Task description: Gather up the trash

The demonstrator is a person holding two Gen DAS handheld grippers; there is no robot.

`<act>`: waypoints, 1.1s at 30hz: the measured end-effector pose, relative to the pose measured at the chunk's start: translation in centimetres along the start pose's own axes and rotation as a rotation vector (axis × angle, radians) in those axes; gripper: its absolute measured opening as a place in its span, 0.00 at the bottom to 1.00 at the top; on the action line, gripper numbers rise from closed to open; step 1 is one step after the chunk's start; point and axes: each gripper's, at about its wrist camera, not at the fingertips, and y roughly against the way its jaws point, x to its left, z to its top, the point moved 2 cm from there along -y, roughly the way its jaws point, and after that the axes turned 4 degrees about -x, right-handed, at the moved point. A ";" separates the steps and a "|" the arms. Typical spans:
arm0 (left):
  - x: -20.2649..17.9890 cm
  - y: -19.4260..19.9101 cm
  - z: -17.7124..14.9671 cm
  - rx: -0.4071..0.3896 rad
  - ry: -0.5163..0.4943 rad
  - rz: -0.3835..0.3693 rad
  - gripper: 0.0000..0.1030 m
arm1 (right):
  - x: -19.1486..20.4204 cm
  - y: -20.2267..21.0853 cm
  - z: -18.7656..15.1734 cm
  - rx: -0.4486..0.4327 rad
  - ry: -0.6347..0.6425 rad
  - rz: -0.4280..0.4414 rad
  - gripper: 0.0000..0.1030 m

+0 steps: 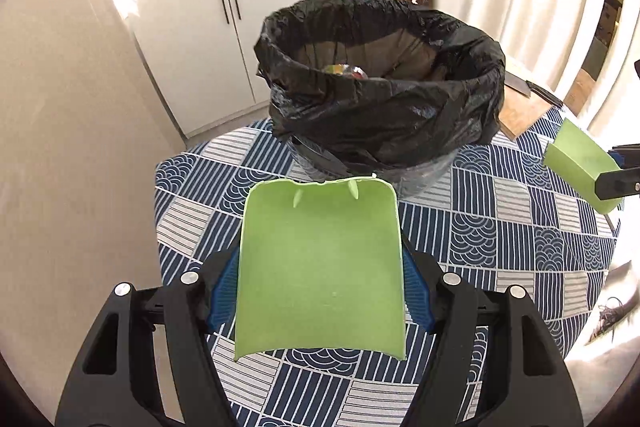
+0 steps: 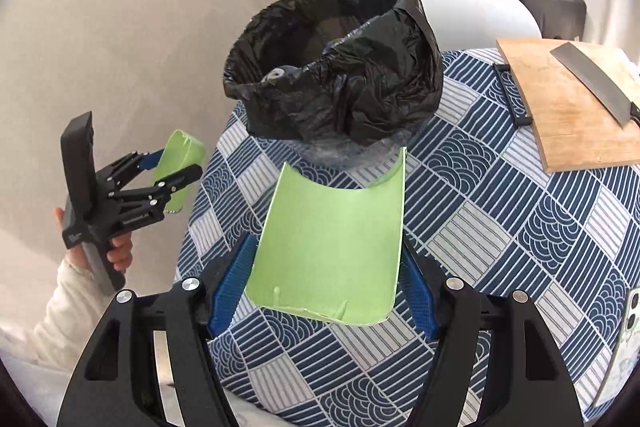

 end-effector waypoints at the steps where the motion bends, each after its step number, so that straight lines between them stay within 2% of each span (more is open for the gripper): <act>1: 0.3 0.4 0.4 -0.016 0.021 0.007 0.66 | 0.2 0.4 0.4 -0.012 0.007 0.015 0.63; 6: 1.5 2.7 2.8 -0.109 0.094 -0.003 0.66 | 1.1 1.8 3.3 -0.079 0.039 0.068 0.63; 12: 2.1 3.5 5.5 -0.168 0.140 -0.073 0.67 | 1.4 1.9 6.9 -0.123 0.079 0.083 0.63; 19: 2.0 1.5 8.4 -0.185 0.151 -0.125 0.67 | 1.4 1.3 10.6 -0.168 0.107 0.084 0.62; 22: 1.8 0.7 9.7 -0.201 0.143 -0.126 0.67 | 1.3 0.7 12.0 -0.186 0.106 0.104 0.56; 25: 1.7 -0.6 11.1 -0.197 0.142 -0.143 0.67 | 1.0 -1.0 13.2 -0.174 0.104 0.088 0.55; 33: -0.5 -2.7 13.6 -0.227 0.099 -0.194 0.67 | -0.5 -1.2 13.6 -0.203 0.092 0.036 0.56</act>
